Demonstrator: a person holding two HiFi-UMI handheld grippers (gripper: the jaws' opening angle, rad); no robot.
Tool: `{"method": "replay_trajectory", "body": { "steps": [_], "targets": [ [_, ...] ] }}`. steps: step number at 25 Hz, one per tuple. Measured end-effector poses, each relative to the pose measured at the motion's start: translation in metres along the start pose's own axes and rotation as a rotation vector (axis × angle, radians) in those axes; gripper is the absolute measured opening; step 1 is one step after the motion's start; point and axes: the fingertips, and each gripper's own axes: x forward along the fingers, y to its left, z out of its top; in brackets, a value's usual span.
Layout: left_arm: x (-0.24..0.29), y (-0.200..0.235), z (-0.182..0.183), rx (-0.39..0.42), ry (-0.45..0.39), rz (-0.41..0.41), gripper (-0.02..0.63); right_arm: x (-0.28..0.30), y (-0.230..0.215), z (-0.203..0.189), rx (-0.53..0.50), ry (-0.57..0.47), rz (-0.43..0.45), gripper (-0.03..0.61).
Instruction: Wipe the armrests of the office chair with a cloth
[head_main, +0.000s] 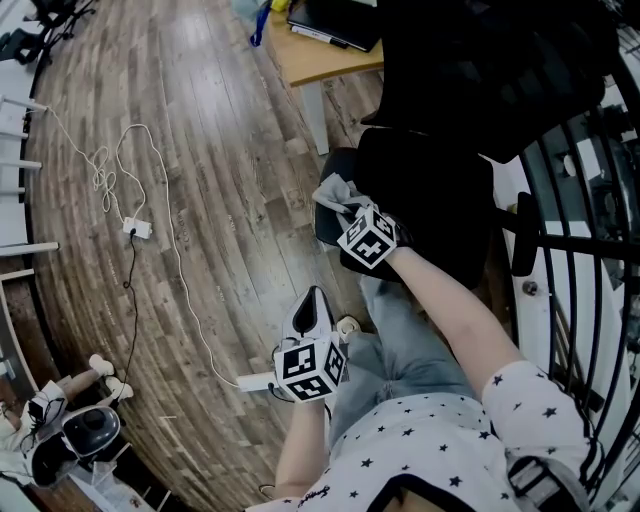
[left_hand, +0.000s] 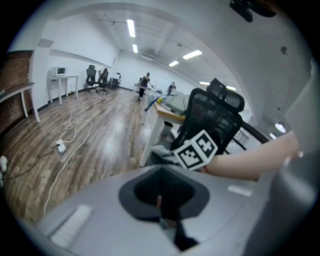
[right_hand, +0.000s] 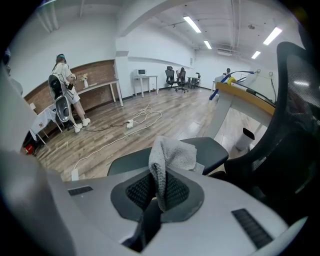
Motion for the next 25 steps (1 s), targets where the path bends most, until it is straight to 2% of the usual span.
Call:
{"method": "replay_trajectory", "body": {
  "steps": [25],
  "targets": [
    [-0.040, 0.011, -0.024, -0.009, -0.004, 0.012, 0.008, -0.013, 0.061, -0.018, -0.021, -0.004, 0.039, 0.025]
  ]
}}
